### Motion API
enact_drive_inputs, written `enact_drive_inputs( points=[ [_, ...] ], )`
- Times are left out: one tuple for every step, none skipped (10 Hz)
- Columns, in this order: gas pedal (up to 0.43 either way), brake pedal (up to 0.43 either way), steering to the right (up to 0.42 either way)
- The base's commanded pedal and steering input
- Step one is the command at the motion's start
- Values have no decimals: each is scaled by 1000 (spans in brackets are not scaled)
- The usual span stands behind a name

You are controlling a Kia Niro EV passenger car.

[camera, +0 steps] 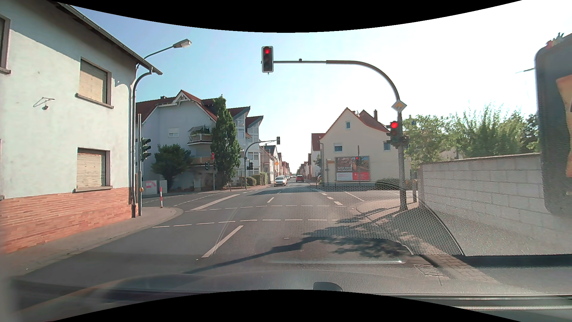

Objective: Follow the waypoints while adhering to traffic rules and regulations

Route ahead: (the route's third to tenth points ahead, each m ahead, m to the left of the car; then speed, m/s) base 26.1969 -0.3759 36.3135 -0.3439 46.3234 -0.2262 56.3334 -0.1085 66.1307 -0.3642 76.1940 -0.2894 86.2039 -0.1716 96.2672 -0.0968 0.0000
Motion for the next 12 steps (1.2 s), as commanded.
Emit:
enact_drive_inputs(
  points=[
    [0, 250, -18],
    [0, 250, -18],
    [0, 250, -18],
    [0, 250, -18],
    [0, 250, -18],
    [0, 250, -18],
    [0, 250, -18],
    [0, 250, -18],
    [0, 232, -18],
    [0, 116, -18],
    [0, 0, -18],
    [0, 0, -18]
  ],
)
